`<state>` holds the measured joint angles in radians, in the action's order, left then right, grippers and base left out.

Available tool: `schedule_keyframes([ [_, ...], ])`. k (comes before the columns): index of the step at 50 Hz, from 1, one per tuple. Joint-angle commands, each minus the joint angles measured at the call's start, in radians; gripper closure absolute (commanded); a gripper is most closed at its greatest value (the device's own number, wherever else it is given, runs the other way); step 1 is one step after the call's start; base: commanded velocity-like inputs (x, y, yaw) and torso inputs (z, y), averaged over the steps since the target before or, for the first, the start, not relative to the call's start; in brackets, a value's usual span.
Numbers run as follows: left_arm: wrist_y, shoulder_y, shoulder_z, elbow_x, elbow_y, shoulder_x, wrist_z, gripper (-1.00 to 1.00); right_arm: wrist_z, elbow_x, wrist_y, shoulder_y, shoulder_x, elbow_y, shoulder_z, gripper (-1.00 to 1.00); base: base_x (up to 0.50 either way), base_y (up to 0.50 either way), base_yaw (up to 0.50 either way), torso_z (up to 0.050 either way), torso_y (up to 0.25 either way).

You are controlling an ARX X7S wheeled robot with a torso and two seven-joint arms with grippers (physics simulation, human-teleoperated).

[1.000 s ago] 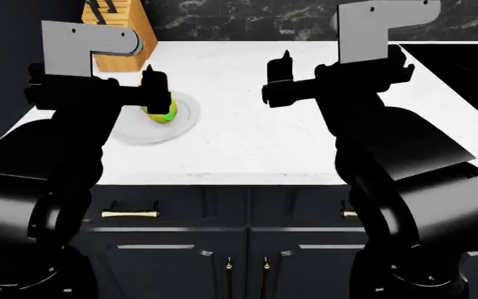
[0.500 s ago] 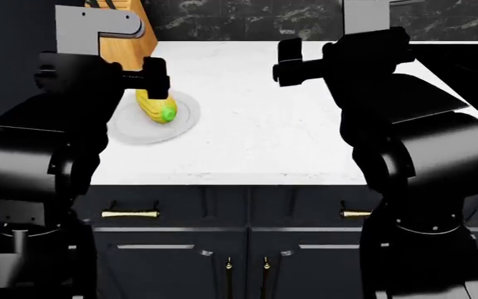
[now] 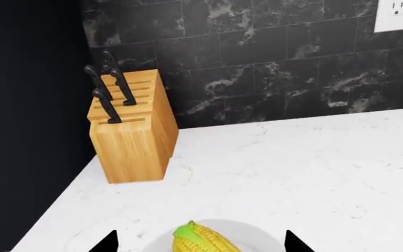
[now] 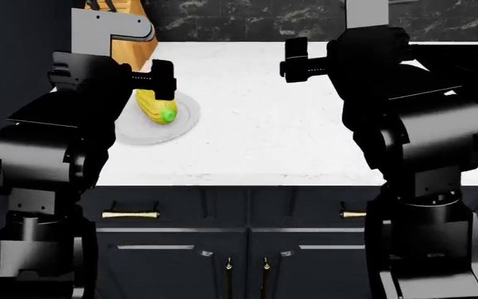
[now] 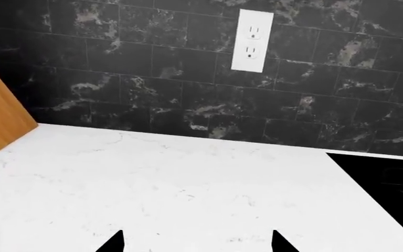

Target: Place the corn on the top rack of the oven.

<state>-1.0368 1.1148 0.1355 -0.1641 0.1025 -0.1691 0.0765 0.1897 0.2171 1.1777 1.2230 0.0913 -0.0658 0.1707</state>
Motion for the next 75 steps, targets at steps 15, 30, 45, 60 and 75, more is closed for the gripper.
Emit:
schedule_keyframes([
  [15,0.054,-0.013,0.030,-0.014,-0.017,-0.019,-0.022,-1.00,0.011,0.019,-0.018,0.007,0.012,-0.033,0.012,-1.00,0.00,0.00,0.00,0.050,0.091],
  [30,0.039,-0.004,0.037,-0.016,-0.003,-0.017,-0.008,-1.00,0.010,0.031,-0.028,0.007,0.022,-0.030,0.025,-1.00,0.00,0.00,0.00,0.029,0.061],
  [45,0.040,-0.013,0.038,-0.022,-0.012,-0.023,-0.001,-1.00,0.013,0.035,-0.026,0.002,0.031,-0.029,0.055,-1.00,0.00,0.26,0.00,0.000,0.000],
  [60,0.066,-0.010,0.054,-0.023,0.022,-0.021,-0.001,-1.00,0.006,0.049,-0.052,-0.012,0.040,-0.041,0.060,-1.00,0.03,0.24,0.00,0.000,0.000],
  [75,0.060,-0.013,0.054,-0.031,0.010,-0.025,0.005,-1.00,0.008,0.058,-0.050,-0.014,0.043,-0.049,0.073,-1.00,0.48,-0.02,0.00,0.000,0.000],
])
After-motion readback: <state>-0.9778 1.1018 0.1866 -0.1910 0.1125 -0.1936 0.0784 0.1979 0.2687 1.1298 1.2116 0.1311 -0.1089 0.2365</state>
